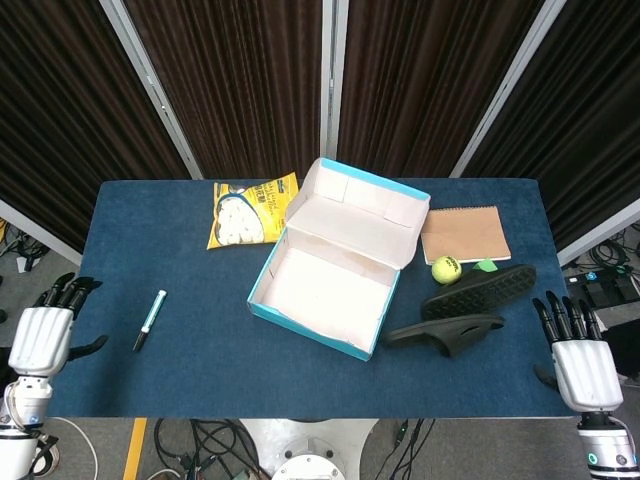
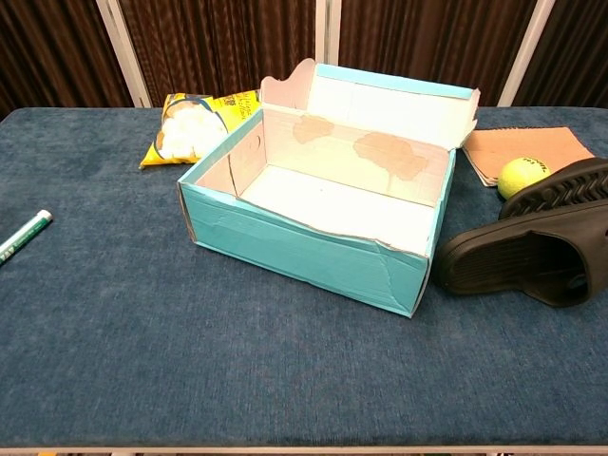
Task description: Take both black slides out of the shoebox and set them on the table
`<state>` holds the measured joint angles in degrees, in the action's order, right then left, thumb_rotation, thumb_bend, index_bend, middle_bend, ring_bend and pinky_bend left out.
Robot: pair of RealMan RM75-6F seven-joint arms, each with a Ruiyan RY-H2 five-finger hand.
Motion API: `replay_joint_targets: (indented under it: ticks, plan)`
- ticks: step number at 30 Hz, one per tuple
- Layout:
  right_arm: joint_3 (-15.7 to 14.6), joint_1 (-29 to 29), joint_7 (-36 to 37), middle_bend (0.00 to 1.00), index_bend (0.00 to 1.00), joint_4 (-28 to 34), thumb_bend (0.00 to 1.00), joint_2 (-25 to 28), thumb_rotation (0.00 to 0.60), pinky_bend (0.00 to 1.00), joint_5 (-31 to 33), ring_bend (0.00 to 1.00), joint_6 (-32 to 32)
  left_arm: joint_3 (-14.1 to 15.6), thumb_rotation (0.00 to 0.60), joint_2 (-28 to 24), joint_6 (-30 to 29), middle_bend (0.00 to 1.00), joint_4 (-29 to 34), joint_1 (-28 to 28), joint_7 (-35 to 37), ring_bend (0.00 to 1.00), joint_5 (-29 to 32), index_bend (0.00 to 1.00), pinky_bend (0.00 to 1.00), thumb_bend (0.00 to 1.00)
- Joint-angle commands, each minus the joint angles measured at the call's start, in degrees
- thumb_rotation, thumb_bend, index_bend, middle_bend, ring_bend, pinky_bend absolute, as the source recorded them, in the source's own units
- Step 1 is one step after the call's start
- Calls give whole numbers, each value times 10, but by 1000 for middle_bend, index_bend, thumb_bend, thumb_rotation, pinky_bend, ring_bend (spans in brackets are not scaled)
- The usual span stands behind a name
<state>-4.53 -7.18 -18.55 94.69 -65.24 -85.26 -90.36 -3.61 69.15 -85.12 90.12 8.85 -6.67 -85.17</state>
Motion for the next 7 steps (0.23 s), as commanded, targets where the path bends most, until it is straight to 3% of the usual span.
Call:
replay_joint_targets:
  ticks: [1,7]
  plan:
    - [3,12,23,0,0,-26,0,-21,600,0,0,0,7,1,600,0,1,204,-2,-1,-1,114,0,230,318,70]
    - [16,13,22,0,0,-29,0,-29,600,0,-24,0,-1,-5,600,6,-10,204,-14,-4,-10,114,4,230,315,70]
